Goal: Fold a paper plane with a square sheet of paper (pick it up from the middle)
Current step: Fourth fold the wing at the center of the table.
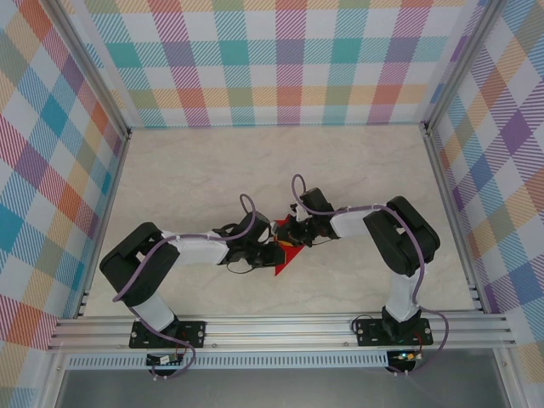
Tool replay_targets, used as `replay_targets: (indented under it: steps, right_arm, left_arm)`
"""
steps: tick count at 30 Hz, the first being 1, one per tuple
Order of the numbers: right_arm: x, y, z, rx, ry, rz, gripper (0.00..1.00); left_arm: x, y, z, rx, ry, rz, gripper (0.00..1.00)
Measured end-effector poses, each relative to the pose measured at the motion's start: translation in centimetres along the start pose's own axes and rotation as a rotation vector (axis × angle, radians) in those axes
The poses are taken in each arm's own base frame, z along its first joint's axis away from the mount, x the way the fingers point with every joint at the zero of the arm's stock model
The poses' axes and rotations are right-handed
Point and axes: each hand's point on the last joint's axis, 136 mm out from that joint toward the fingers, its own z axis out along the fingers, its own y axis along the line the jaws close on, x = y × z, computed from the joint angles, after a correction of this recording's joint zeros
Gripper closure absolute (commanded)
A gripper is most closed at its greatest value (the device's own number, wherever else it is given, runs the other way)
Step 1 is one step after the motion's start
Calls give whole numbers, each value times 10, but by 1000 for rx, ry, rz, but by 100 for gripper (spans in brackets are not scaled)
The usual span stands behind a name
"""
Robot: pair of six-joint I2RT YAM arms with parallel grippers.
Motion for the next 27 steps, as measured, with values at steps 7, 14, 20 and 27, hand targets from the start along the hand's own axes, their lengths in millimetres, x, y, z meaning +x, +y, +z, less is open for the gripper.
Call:
replay_targets:
  steps: [7,14,20,27]
  right_arm:
    - [0,0,0,0,0,0,87]
    - [0,0,0,0,0,0,87]
    - [0,0,0,0,0,0,87]
    - [0,0,0,0,-1,0,87]
  left_arm:
    - [5,6,3,28,-22,3,84]
    - [7,4,2,63,-34,15,84]
    - [12,3,1,75,-32,25,84]
    - [22,3,-1,85,-18,37,83]
